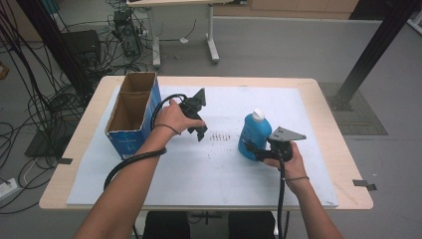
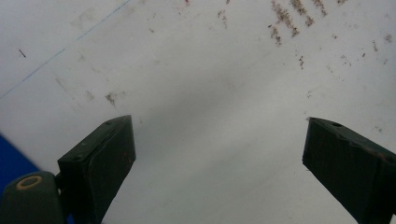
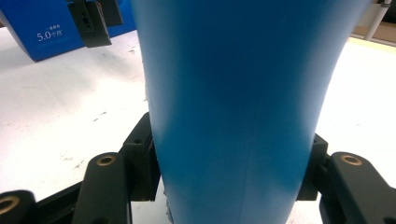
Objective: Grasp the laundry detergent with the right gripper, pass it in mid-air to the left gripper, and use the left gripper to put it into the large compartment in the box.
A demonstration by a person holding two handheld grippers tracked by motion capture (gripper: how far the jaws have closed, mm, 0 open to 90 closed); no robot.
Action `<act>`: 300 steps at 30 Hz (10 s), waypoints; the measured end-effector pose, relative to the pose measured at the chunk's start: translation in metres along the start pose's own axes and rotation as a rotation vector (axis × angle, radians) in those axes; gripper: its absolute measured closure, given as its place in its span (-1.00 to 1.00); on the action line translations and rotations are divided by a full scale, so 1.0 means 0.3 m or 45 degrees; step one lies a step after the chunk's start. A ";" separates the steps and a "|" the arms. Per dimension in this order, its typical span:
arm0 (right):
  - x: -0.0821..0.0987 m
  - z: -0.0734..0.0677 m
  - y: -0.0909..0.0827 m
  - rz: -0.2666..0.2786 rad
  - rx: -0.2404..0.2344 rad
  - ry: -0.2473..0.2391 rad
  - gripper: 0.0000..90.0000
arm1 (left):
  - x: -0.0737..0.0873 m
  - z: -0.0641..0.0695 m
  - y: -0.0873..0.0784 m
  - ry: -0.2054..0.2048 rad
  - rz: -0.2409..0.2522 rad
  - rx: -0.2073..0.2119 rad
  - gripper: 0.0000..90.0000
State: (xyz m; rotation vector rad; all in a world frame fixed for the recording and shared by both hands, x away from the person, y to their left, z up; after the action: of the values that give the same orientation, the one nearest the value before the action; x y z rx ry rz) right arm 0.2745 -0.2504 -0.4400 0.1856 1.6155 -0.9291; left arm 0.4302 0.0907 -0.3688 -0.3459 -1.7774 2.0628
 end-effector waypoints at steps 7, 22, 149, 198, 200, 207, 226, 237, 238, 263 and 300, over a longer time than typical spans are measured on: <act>0.001 -0.002 0.000 0.002 0.004 -0.005 -0.10 | 0.002 -0.001 -0.005 -0.004 0.006 0.001 -0.78; 0.002 -0.003 0.000 0.005 0.007 -0.009 -0.10 | -0.003 0.000 -0.008 -0.005 0.008 -0.002 -0.78; -0.010 0.004 -0.022 0.013 -0.042 -0.021 -0.08 | 0.040 0.008 -0.076 0.089 0.062 0.057 -0.78; -0.151 -0.001 -0.030 0.009 -0.408 -0.136 -0.08 | 0.280 0.225 -0.403 0.700 0.171 0.078 -0.80; -0.156 -0.002 -0.029 0.007 -0.422 -0.144 -0.08 | 0.287 0.236 -0.412 0.737 0.170 0.092 -0.80; -0.171 -0.019 -0.030 0.017 -0.478 -0.167 -0.08 | 0.298 0.258 -0.442 0.804 0.181 0.120 -0.80; -0.243 -0.092 -0.004 0.007 -0.640 -0.293 -0.08 | 0.310 0.318 -0.478 0.923 0.148 0.131 -0.80; -0.271 -0.122 0.021 -0.019 -0.701 -0.329 -0.08 | 0.313 0.364 -0.491 1.007 0.115 0.126 -0.80; -0.272 -0.124 0.023 -0.019 -0.705 -0.332 -0.08 | 0.311 0.370 -0.491 1.020 0.108 0.123 -0.81; -0.294 -0.175 0.062 -0.030 -0.780 -0.393 -0.08 | 0.293 0.456 -0.459 1.105 0.010 0.079 -0.81; -0.306 -0.175 0.057 -0.021 -0.759 -0.403 -0.08 | 0.301 0.446 -0.473 1.096 0.040 0.083 -0.81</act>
State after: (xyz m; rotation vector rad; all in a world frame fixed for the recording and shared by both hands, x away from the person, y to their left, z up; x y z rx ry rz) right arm 0.2705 -0.1716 -0.3675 -0.3711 1.5246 -0.4272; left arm 0.3107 0.0290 -0.2012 -1.0517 -1.1672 1.5938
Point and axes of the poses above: each handheld gripper's, and its own axes: y roughly forward along the jaws, x roughly out of its underside, z roughly to its right, the point moved 9 cm from there along y, roughly forward along the jaws, and after that the axes turned 7 degrees about -y, right-handed, at the moved point
